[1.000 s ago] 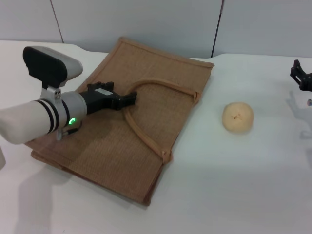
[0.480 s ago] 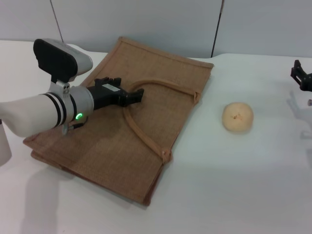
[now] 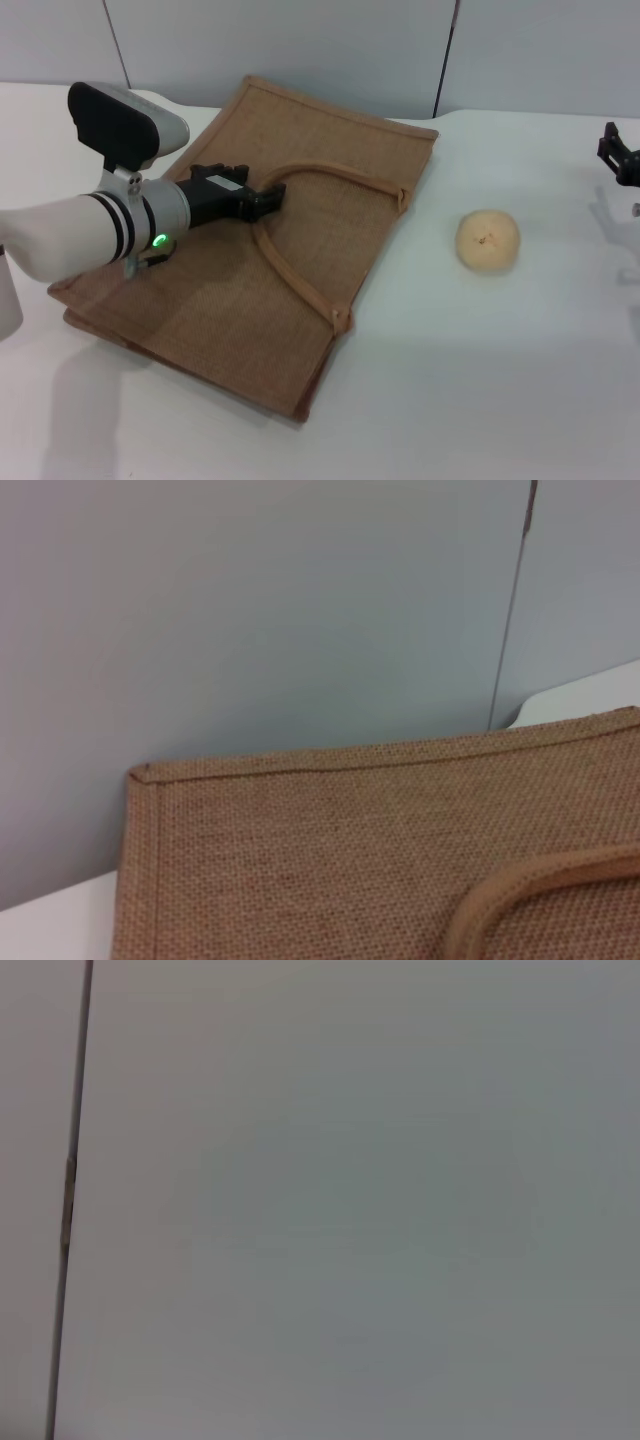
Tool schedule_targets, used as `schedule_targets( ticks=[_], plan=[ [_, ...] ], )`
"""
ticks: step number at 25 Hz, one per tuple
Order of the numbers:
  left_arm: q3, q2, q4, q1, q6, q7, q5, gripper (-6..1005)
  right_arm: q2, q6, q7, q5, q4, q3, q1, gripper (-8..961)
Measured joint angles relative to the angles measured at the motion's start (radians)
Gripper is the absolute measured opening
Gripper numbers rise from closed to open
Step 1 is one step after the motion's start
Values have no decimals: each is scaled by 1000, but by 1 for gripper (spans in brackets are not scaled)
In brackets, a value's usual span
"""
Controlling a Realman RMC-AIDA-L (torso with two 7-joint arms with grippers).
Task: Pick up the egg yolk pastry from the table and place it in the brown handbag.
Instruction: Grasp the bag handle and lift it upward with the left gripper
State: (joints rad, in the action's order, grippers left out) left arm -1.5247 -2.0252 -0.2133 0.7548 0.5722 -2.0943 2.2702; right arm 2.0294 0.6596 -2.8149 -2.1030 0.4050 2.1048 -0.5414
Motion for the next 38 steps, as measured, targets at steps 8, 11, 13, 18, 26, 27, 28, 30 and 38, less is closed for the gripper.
schedule_targets(
  ticks=[8,11,13,18,26,27,28,30,38],
  plan=[
    [0,0,-4,0,-11,-1,0,639,0,0,0,0,7,-2,0,864],
    [0,-1,-4,0,-19,-1,0,575,0,0,0,0,8,-2,0,864],
    [0,-1,-4,1,-22,0,0,513,0,0,0,0,8,-2,0,864],
    [0,-2,-5,8,-23,-1,0,446,0,0,0,0,9,-2,0,863],
    [0,-4,-2,23,-32,-1,-28,383,0,0,0,0,10,-2,0,863],
    [0,-5,-1,25,-37,-1,-32,377,0,0,0,0,10,-2,0,863],
    [0,-5,-1,26,-39,-1,-34,371,0,0,0,0,10,-2,0,863],
    [0,-6,-1,26,-43,0,-38,333,0,0,0,0,9,-2,0,863],
    [0,-6,-1,26,-45,-1,-58,220,0,0,0,0,6,-2,0,863]
  ],
)
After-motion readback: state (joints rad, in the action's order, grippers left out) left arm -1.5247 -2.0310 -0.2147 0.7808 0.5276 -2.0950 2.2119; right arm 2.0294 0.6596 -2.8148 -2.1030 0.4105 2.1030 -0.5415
